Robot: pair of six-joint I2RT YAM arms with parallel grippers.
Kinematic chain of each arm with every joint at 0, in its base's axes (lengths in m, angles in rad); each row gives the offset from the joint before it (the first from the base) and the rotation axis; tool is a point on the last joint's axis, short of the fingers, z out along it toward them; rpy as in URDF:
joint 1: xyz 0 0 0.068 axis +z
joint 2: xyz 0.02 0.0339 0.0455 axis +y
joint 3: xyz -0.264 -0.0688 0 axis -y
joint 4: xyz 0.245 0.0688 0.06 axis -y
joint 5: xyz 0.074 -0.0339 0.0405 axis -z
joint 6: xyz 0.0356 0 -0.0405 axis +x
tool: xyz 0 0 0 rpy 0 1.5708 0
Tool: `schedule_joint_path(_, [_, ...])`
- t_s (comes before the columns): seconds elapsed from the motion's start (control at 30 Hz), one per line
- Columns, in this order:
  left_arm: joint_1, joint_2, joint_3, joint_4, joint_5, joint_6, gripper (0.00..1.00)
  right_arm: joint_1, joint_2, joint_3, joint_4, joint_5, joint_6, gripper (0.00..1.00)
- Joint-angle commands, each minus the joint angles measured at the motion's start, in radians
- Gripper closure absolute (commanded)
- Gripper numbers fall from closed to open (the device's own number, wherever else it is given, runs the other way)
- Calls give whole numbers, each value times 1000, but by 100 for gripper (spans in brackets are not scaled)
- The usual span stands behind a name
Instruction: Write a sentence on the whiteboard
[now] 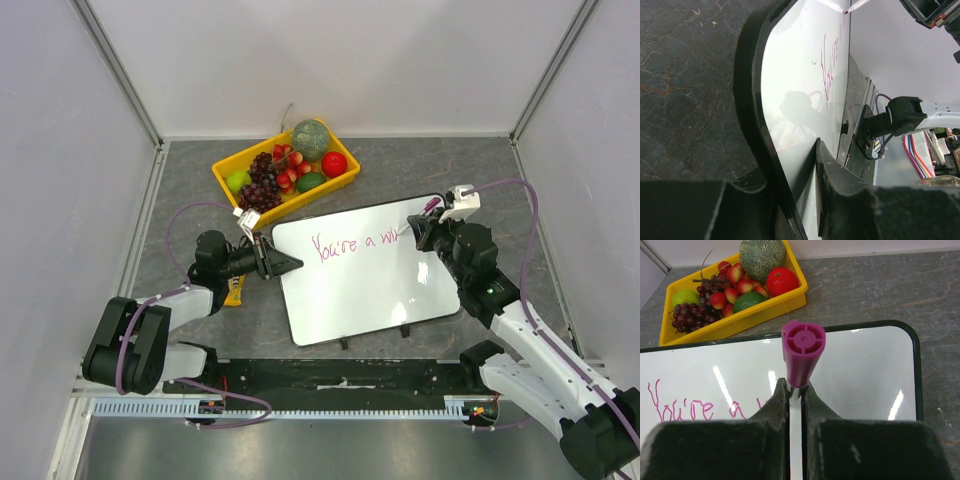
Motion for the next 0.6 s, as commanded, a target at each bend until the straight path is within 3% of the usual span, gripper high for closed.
schedule_joint_path(0.0, [-27, 17, -12, -58, -40, 192, 98, -2, 17, 38, 0, 65, -16, 100])
schedule_joint_path(0.57, [-27, 19, -12, -58, -40, 192, 98, -2, 1, 25, -5, 82, -5, 100])
